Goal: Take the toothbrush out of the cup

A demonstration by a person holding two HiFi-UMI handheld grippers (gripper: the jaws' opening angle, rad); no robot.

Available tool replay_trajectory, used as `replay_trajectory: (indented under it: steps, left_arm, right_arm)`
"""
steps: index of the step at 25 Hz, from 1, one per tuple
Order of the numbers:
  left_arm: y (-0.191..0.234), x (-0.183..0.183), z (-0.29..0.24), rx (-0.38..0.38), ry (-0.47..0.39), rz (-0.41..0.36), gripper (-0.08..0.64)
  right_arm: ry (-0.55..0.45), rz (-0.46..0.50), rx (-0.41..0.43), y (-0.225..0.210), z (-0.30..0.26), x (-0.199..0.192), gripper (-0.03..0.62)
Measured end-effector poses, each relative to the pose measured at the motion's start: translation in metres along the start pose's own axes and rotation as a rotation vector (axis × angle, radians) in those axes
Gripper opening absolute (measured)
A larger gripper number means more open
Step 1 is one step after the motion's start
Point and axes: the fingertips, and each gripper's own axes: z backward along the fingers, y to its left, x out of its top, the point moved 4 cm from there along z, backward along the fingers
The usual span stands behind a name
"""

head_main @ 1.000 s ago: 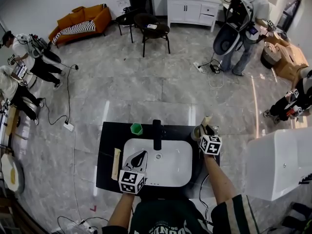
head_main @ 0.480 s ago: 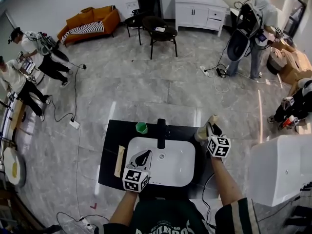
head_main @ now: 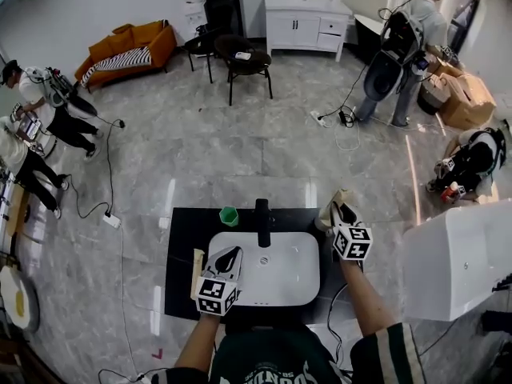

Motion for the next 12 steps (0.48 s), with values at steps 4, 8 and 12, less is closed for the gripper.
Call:
replay_trajectory:
  steps: [4,8,12]
  left_arm:
    - [0.015,0.001,0.009,-0.029,-0.005,-0.008,0.011]
    - [0.029,-0.004,0.017,-0.055,-0.011,-0.005,0.011]
    - [0.041,-0.007,0.027,-0.089,-0.010,-0.010,0.011]
  right_arm:
    - [0.002,0.005,-0.012,0.019,0.013,-0.002,0.103]
    - [0.009,0.006,-0.026,0.039,0.026,-0.010,0.102]
    - [0.025,-0.017,-0.037,0.065,0.042,-0.024,0.102]
